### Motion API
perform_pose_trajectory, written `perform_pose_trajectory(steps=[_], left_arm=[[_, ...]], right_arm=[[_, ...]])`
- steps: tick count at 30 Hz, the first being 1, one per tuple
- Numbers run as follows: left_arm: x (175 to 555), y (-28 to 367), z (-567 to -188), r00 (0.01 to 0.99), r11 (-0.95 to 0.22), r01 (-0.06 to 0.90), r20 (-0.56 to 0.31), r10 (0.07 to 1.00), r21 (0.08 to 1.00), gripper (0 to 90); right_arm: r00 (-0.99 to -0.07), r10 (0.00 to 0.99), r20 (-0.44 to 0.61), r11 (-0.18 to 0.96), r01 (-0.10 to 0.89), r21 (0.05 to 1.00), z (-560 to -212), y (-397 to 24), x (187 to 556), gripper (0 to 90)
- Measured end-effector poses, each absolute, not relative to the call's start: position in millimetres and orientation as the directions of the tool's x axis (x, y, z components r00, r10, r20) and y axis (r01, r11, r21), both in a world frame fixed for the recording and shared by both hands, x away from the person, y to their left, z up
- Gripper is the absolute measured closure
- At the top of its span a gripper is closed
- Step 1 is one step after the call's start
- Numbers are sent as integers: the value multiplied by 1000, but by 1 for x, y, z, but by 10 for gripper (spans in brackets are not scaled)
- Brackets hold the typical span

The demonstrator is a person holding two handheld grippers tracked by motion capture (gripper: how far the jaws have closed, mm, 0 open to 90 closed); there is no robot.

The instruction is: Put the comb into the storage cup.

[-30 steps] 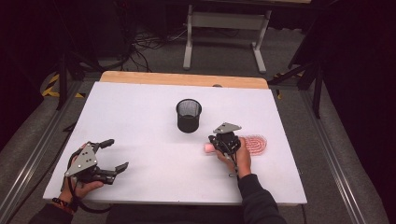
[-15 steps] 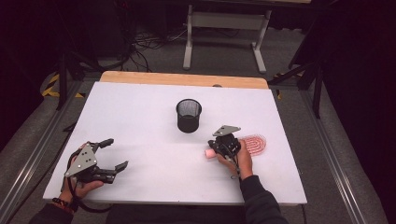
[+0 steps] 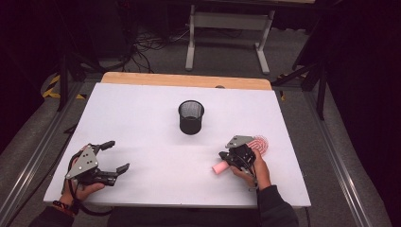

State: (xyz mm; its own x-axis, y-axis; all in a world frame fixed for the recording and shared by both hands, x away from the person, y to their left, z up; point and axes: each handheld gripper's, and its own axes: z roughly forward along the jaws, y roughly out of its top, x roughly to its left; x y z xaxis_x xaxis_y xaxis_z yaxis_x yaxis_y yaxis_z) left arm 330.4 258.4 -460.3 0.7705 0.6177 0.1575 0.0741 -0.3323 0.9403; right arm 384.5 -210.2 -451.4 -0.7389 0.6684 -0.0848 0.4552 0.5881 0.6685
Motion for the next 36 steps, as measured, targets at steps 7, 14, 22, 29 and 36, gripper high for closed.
perform_pose_trajectory(steps=[7, 14, 22, 29, 36], left_arm=[[331, 258, -461, 773, -340, 79, 158, 614, 937, 99], [331, 258, -461, 777, -342, 82, 154, 610, 936, 98], [332, 258, -461, 777, -348, 87, 155, 611, 934, 98], [332, 257, -462, 777, -350, 88, 155, 610, 933, 98], [332, 257, -462, 778, -352, 91, 154, 609, 931, 98]], right_arm=[[-763, 639, -97, 626, 443, 642, -449, -220, 368, 892], [-766, 631, -121, 647, 433, 627, -447, -227, 355, 888], [-763, 633, -127, 651, 436, 622, -447, -243, 341, 853], [-759, 632, -155, 664, 427, 614, -446, -252, 330, 833], [-735, 656, -175, 659, 444, 607, -443, -266, 322, 837]])
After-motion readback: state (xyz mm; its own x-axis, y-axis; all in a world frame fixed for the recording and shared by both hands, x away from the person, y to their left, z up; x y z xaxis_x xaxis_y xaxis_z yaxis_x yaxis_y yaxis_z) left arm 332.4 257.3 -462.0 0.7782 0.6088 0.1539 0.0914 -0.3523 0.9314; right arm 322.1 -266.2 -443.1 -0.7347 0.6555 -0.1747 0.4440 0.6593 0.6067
